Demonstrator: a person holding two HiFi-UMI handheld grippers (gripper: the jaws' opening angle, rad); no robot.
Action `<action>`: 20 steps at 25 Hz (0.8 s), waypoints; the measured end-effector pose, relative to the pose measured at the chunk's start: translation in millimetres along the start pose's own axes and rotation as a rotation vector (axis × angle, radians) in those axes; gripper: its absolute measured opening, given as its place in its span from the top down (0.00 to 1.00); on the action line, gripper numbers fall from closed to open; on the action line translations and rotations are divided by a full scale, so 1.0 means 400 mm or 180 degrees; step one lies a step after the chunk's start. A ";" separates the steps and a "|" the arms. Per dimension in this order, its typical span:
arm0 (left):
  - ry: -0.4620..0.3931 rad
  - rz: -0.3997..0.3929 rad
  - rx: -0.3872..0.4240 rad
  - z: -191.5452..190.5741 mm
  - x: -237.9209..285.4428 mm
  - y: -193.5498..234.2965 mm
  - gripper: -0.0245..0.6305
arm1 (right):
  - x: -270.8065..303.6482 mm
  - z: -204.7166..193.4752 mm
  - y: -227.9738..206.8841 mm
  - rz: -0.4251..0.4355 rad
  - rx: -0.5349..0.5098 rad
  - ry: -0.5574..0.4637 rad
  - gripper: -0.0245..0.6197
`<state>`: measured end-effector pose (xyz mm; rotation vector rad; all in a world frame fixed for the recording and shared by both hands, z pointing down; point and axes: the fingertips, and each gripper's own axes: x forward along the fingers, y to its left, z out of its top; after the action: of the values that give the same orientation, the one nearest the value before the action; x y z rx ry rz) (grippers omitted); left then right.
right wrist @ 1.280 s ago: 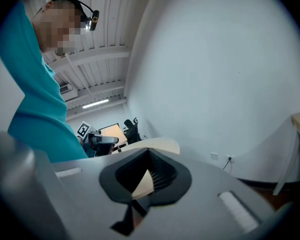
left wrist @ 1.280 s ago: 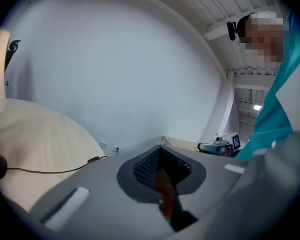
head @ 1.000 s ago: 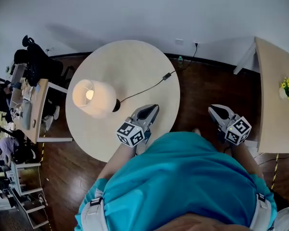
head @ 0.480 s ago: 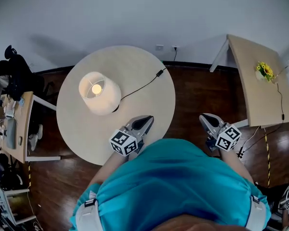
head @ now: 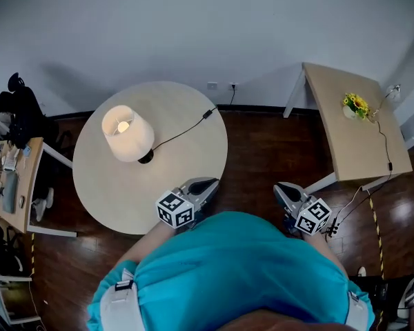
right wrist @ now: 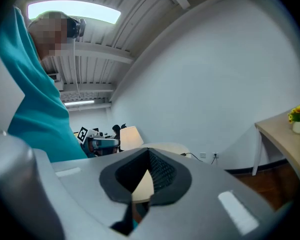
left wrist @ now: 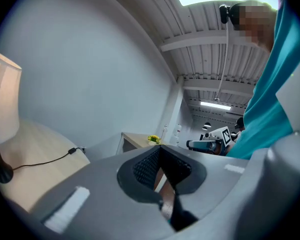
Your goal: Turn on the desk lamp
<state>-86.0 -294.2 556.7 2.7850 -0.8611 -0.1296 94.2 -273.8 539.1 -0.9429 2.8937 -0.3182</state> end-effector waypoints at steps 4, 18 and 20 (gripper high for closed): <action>0.0049 -0.0007 -0.0023 -0.035 0.074 -0.209 0.80 | -0.205 -0.018 0.009 0.0095 -0.0022 -0.0046 0.96; -0.0032 0.0299 0.0193 -0.142 -0.178 -0.478 0.80 | -0.391 -0.122 0.248 0.0351 -0.0075 -0.0179 0.96; -0.0126 0.0296 0.0246 -0.166 -0.310 -0.501 0.80 | -0.382 -0.164 0.355 0.0310 -0.0160 -0.0156 0.96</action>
<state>-68.8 -50.5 575.9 2.8157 -1.0246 -0.1393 127.0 -60.3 573.9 -0.8013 2.9032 -0.2132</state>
